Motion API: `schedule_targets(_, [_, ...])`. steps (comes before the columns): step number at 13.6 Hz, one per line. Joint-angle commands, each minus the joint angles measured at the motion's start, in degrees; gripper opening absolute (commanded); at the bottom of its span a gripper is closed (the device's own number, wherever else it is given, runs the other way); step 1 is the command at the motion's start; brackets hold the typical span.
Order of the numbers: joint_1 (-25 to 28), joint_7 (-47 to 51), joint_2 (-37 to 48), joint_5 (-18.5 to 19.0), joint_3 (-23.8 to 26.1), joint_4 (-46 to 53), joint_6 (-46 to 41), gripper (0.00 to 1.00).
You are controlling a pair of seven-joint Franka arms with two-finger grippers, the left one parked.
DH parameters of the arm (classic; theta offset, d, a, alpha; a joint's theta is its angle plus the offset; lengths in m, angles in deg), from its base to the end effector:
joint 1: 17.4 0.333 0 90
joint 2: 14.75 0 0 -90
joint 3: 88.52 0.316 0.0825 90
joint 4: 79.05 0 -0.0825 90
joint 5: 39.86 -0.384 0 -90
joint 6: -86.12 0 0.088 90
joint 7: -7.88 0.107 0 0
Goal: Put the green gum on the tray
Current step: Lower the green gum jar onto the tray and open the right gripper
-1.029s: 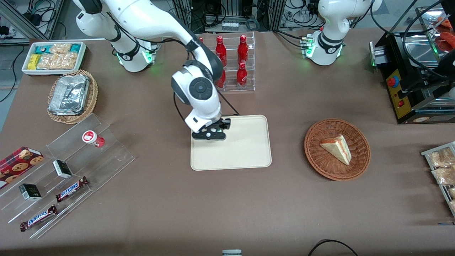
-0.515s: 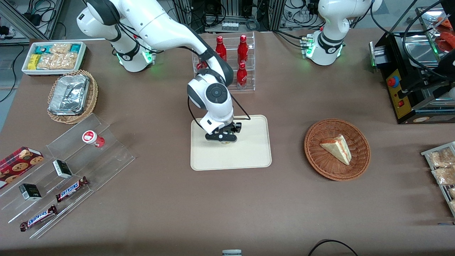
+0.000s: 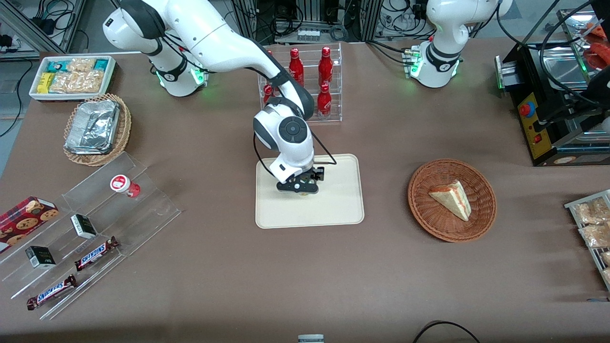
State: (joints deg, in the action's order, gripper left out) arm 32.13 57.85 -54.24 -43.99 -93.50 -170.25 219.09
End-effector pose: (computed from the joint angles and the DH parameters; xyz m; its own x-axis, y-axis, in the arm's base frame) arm 0.4934 0.4994 0.2346 0.9922 -0.1218 0.0280 -0.1209 -0.9921 -0.0326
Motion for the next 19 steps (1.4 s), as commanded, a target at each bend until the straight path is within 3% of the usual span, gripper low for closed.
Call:
schedule_targets(1, [0.7, 0.5, -1.3, 1.7, -0.7, 1.8, 0.2, 1.00])
schedule_targets(10, [0.5, -4.7, 1.3, 4.2, -0.7, 1.6, -2.0, 1.00])
schedule_targets(15, [-0.7, -11.3, 7.6, 4.1, -1.3, 1.4, -11.8, 1.00])
schedule_targets(19, [-4.7, -19.2, 12.6, 3.8, -1.2, 1.1, -19.5, 1.00])
